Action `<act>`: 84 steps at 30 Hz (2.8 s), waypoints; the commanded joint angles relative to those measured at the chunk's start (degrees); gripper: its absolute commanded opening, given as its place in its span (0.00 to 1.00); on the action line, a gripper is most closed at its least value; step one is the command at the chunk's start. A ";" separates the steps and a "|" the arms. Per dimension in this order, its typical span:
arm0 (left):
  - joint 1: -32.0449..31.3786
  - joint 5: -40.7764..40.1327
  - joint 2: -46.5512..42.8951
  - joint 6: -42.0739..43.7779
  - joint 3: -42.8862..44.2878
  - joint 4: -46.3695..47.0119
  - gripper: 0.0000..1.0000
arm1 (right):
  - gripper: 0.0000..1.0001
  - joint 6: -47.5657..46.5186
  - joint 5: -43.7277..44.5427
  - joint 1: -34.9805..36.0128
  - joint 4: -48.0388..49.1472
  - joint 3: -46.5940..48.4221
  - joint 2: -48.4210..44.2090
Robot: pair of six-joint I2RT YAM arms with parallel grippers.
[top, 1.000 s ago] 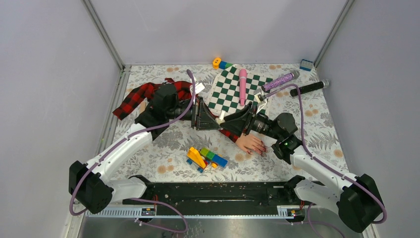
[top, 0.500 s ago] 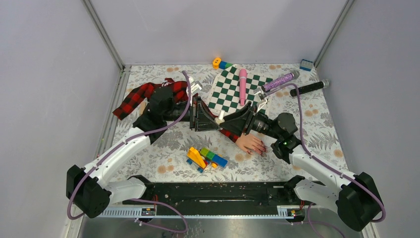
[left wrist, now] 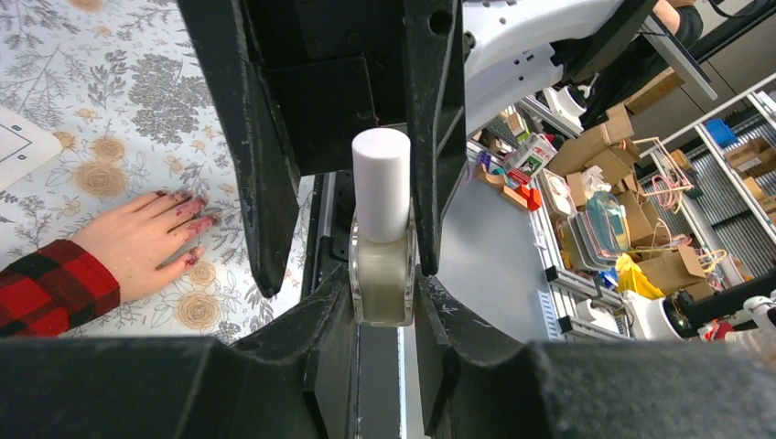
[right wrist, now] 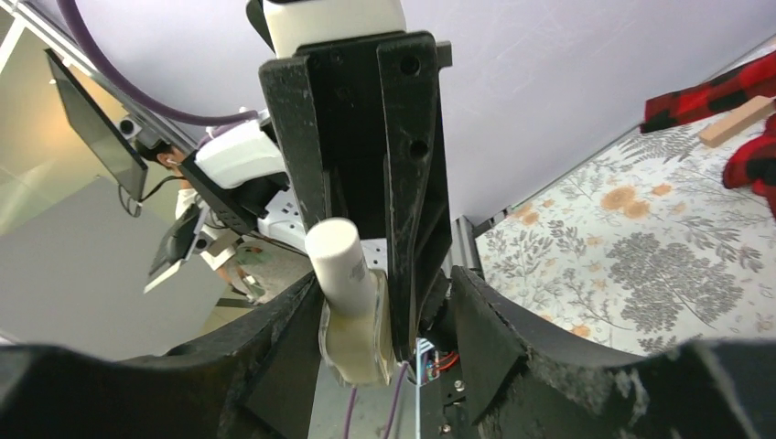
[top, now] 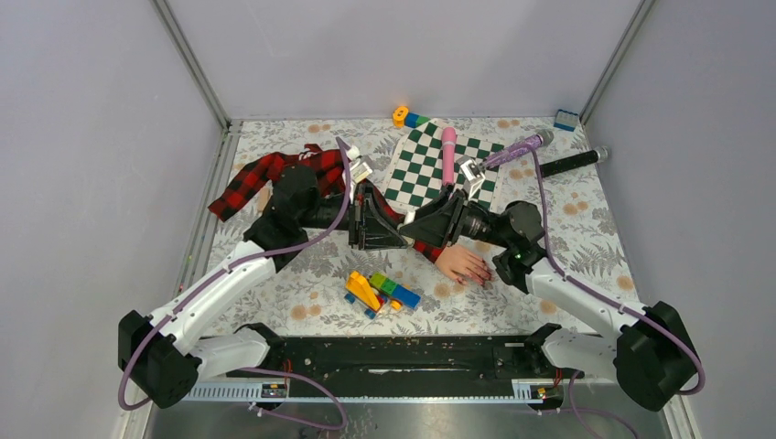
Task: Paint the nails
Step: Pick up the nail polish bottle from the center of the board, then unscrew the nail polish bottle.
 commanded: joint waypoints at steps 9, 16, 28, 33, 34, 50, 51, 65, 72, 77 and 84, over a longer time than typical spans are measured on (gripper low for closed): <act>-1.09 0.14 -2.33 5.22 2.26 -3.20 0.00 | 0.54 2.83 -0.85 0.46 4.49 3.23 0.36; -1.08 -3.90 -1.15 8.39 3.07 -9.85 0.00 | 0.51 -2.20 1.17 0.42 -2.18 3.80 -3.94; -1.14 -4.24 -1.01 5.76 1.67 -6.37 0.00 | 0.31 -4.28 1.32 0.48 -5.39 3.85 -4.79; -1.12 -4.15 -1.01 4.25 0.97 -4.64 0.01 | 0.00 -4.26 1.71 0.54 -5.09 3.83 -4.74; -1.12 -4.05 -0.97 3.61 0.89 -3.65 0.09 | 0.00 -4.23 1.94 0.55 -4.89 3.77 -4.79; -1.11 -3.72 0.77 -5.01 -3.08 7.80 0.53 | 0.00 -3.91 5.61 0.53 0.48 1.74 -5.85; -1.13 -3.47 0.88 -5.73 -3.35 8.93 0.49 | 0.00 -3.96 5.74 0.51 0.58 1.69 -5.85; -1.31 -2.62 2.30 -12.46 -4.98 18.53 0.32 | 0.00 -4.94 6.49 0.48 0.17 1.25 -5.36; -1.61 -2.73 2.49 -10.85 -4.69 16.60 0.00 | 0.00 -5.96 6.88 0.55 -1.23 1.04 -5.22; -1.76 -3.77 2.11 0.04 1.15 0.77 0.00 | 0.15 -9.75 8.38 0.54 -8.51 2.59 -5.76; -1.76 -13.88 3.10 16.02 9.61 -18.74 0.00 | 0.86 -13.48 14.90 0.21 -26.07 7.13 -10.76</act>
